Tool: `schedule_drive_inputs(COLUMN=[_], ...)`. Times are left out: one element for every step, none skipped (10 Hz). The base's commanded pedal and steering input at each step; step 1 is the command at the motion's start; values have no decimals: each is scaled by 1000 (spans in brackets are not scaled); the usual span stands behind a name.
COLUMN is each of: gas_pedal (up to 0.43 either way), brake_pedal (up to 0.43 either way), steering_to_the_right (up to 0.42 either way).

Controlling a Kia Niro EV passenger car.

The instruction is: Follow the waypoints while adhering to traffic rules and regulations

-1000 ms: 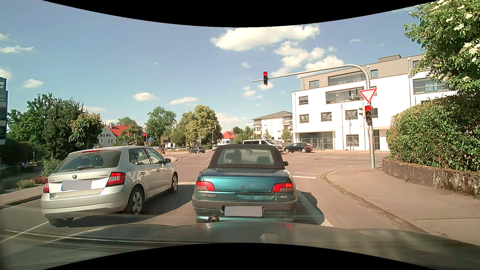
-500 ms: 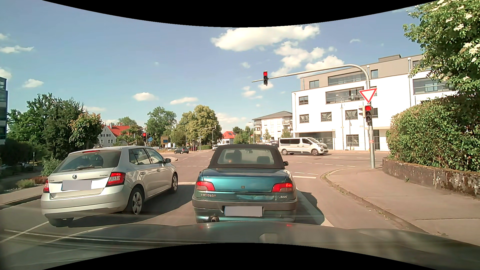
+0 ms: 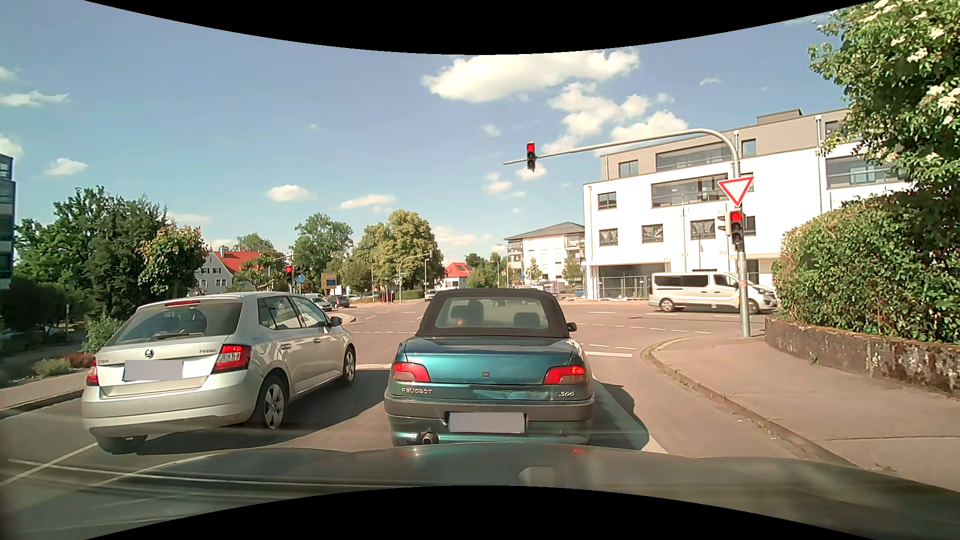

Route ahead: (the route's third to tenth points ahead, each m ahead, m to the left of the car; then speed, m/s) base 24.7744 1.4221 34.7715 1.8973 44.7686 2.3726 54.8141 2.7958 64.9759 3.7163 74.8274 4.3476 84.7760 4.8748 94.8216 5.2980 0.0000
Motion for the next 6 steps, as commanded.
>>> schedule_drive_inputs(gas_pedal=[0, 0, 0, 0, 0, 0], brake_pedal=[652, 659, 659, 659, 659, 659], steering_to_the_right=[4, 4, 4, 4, 4, 4])
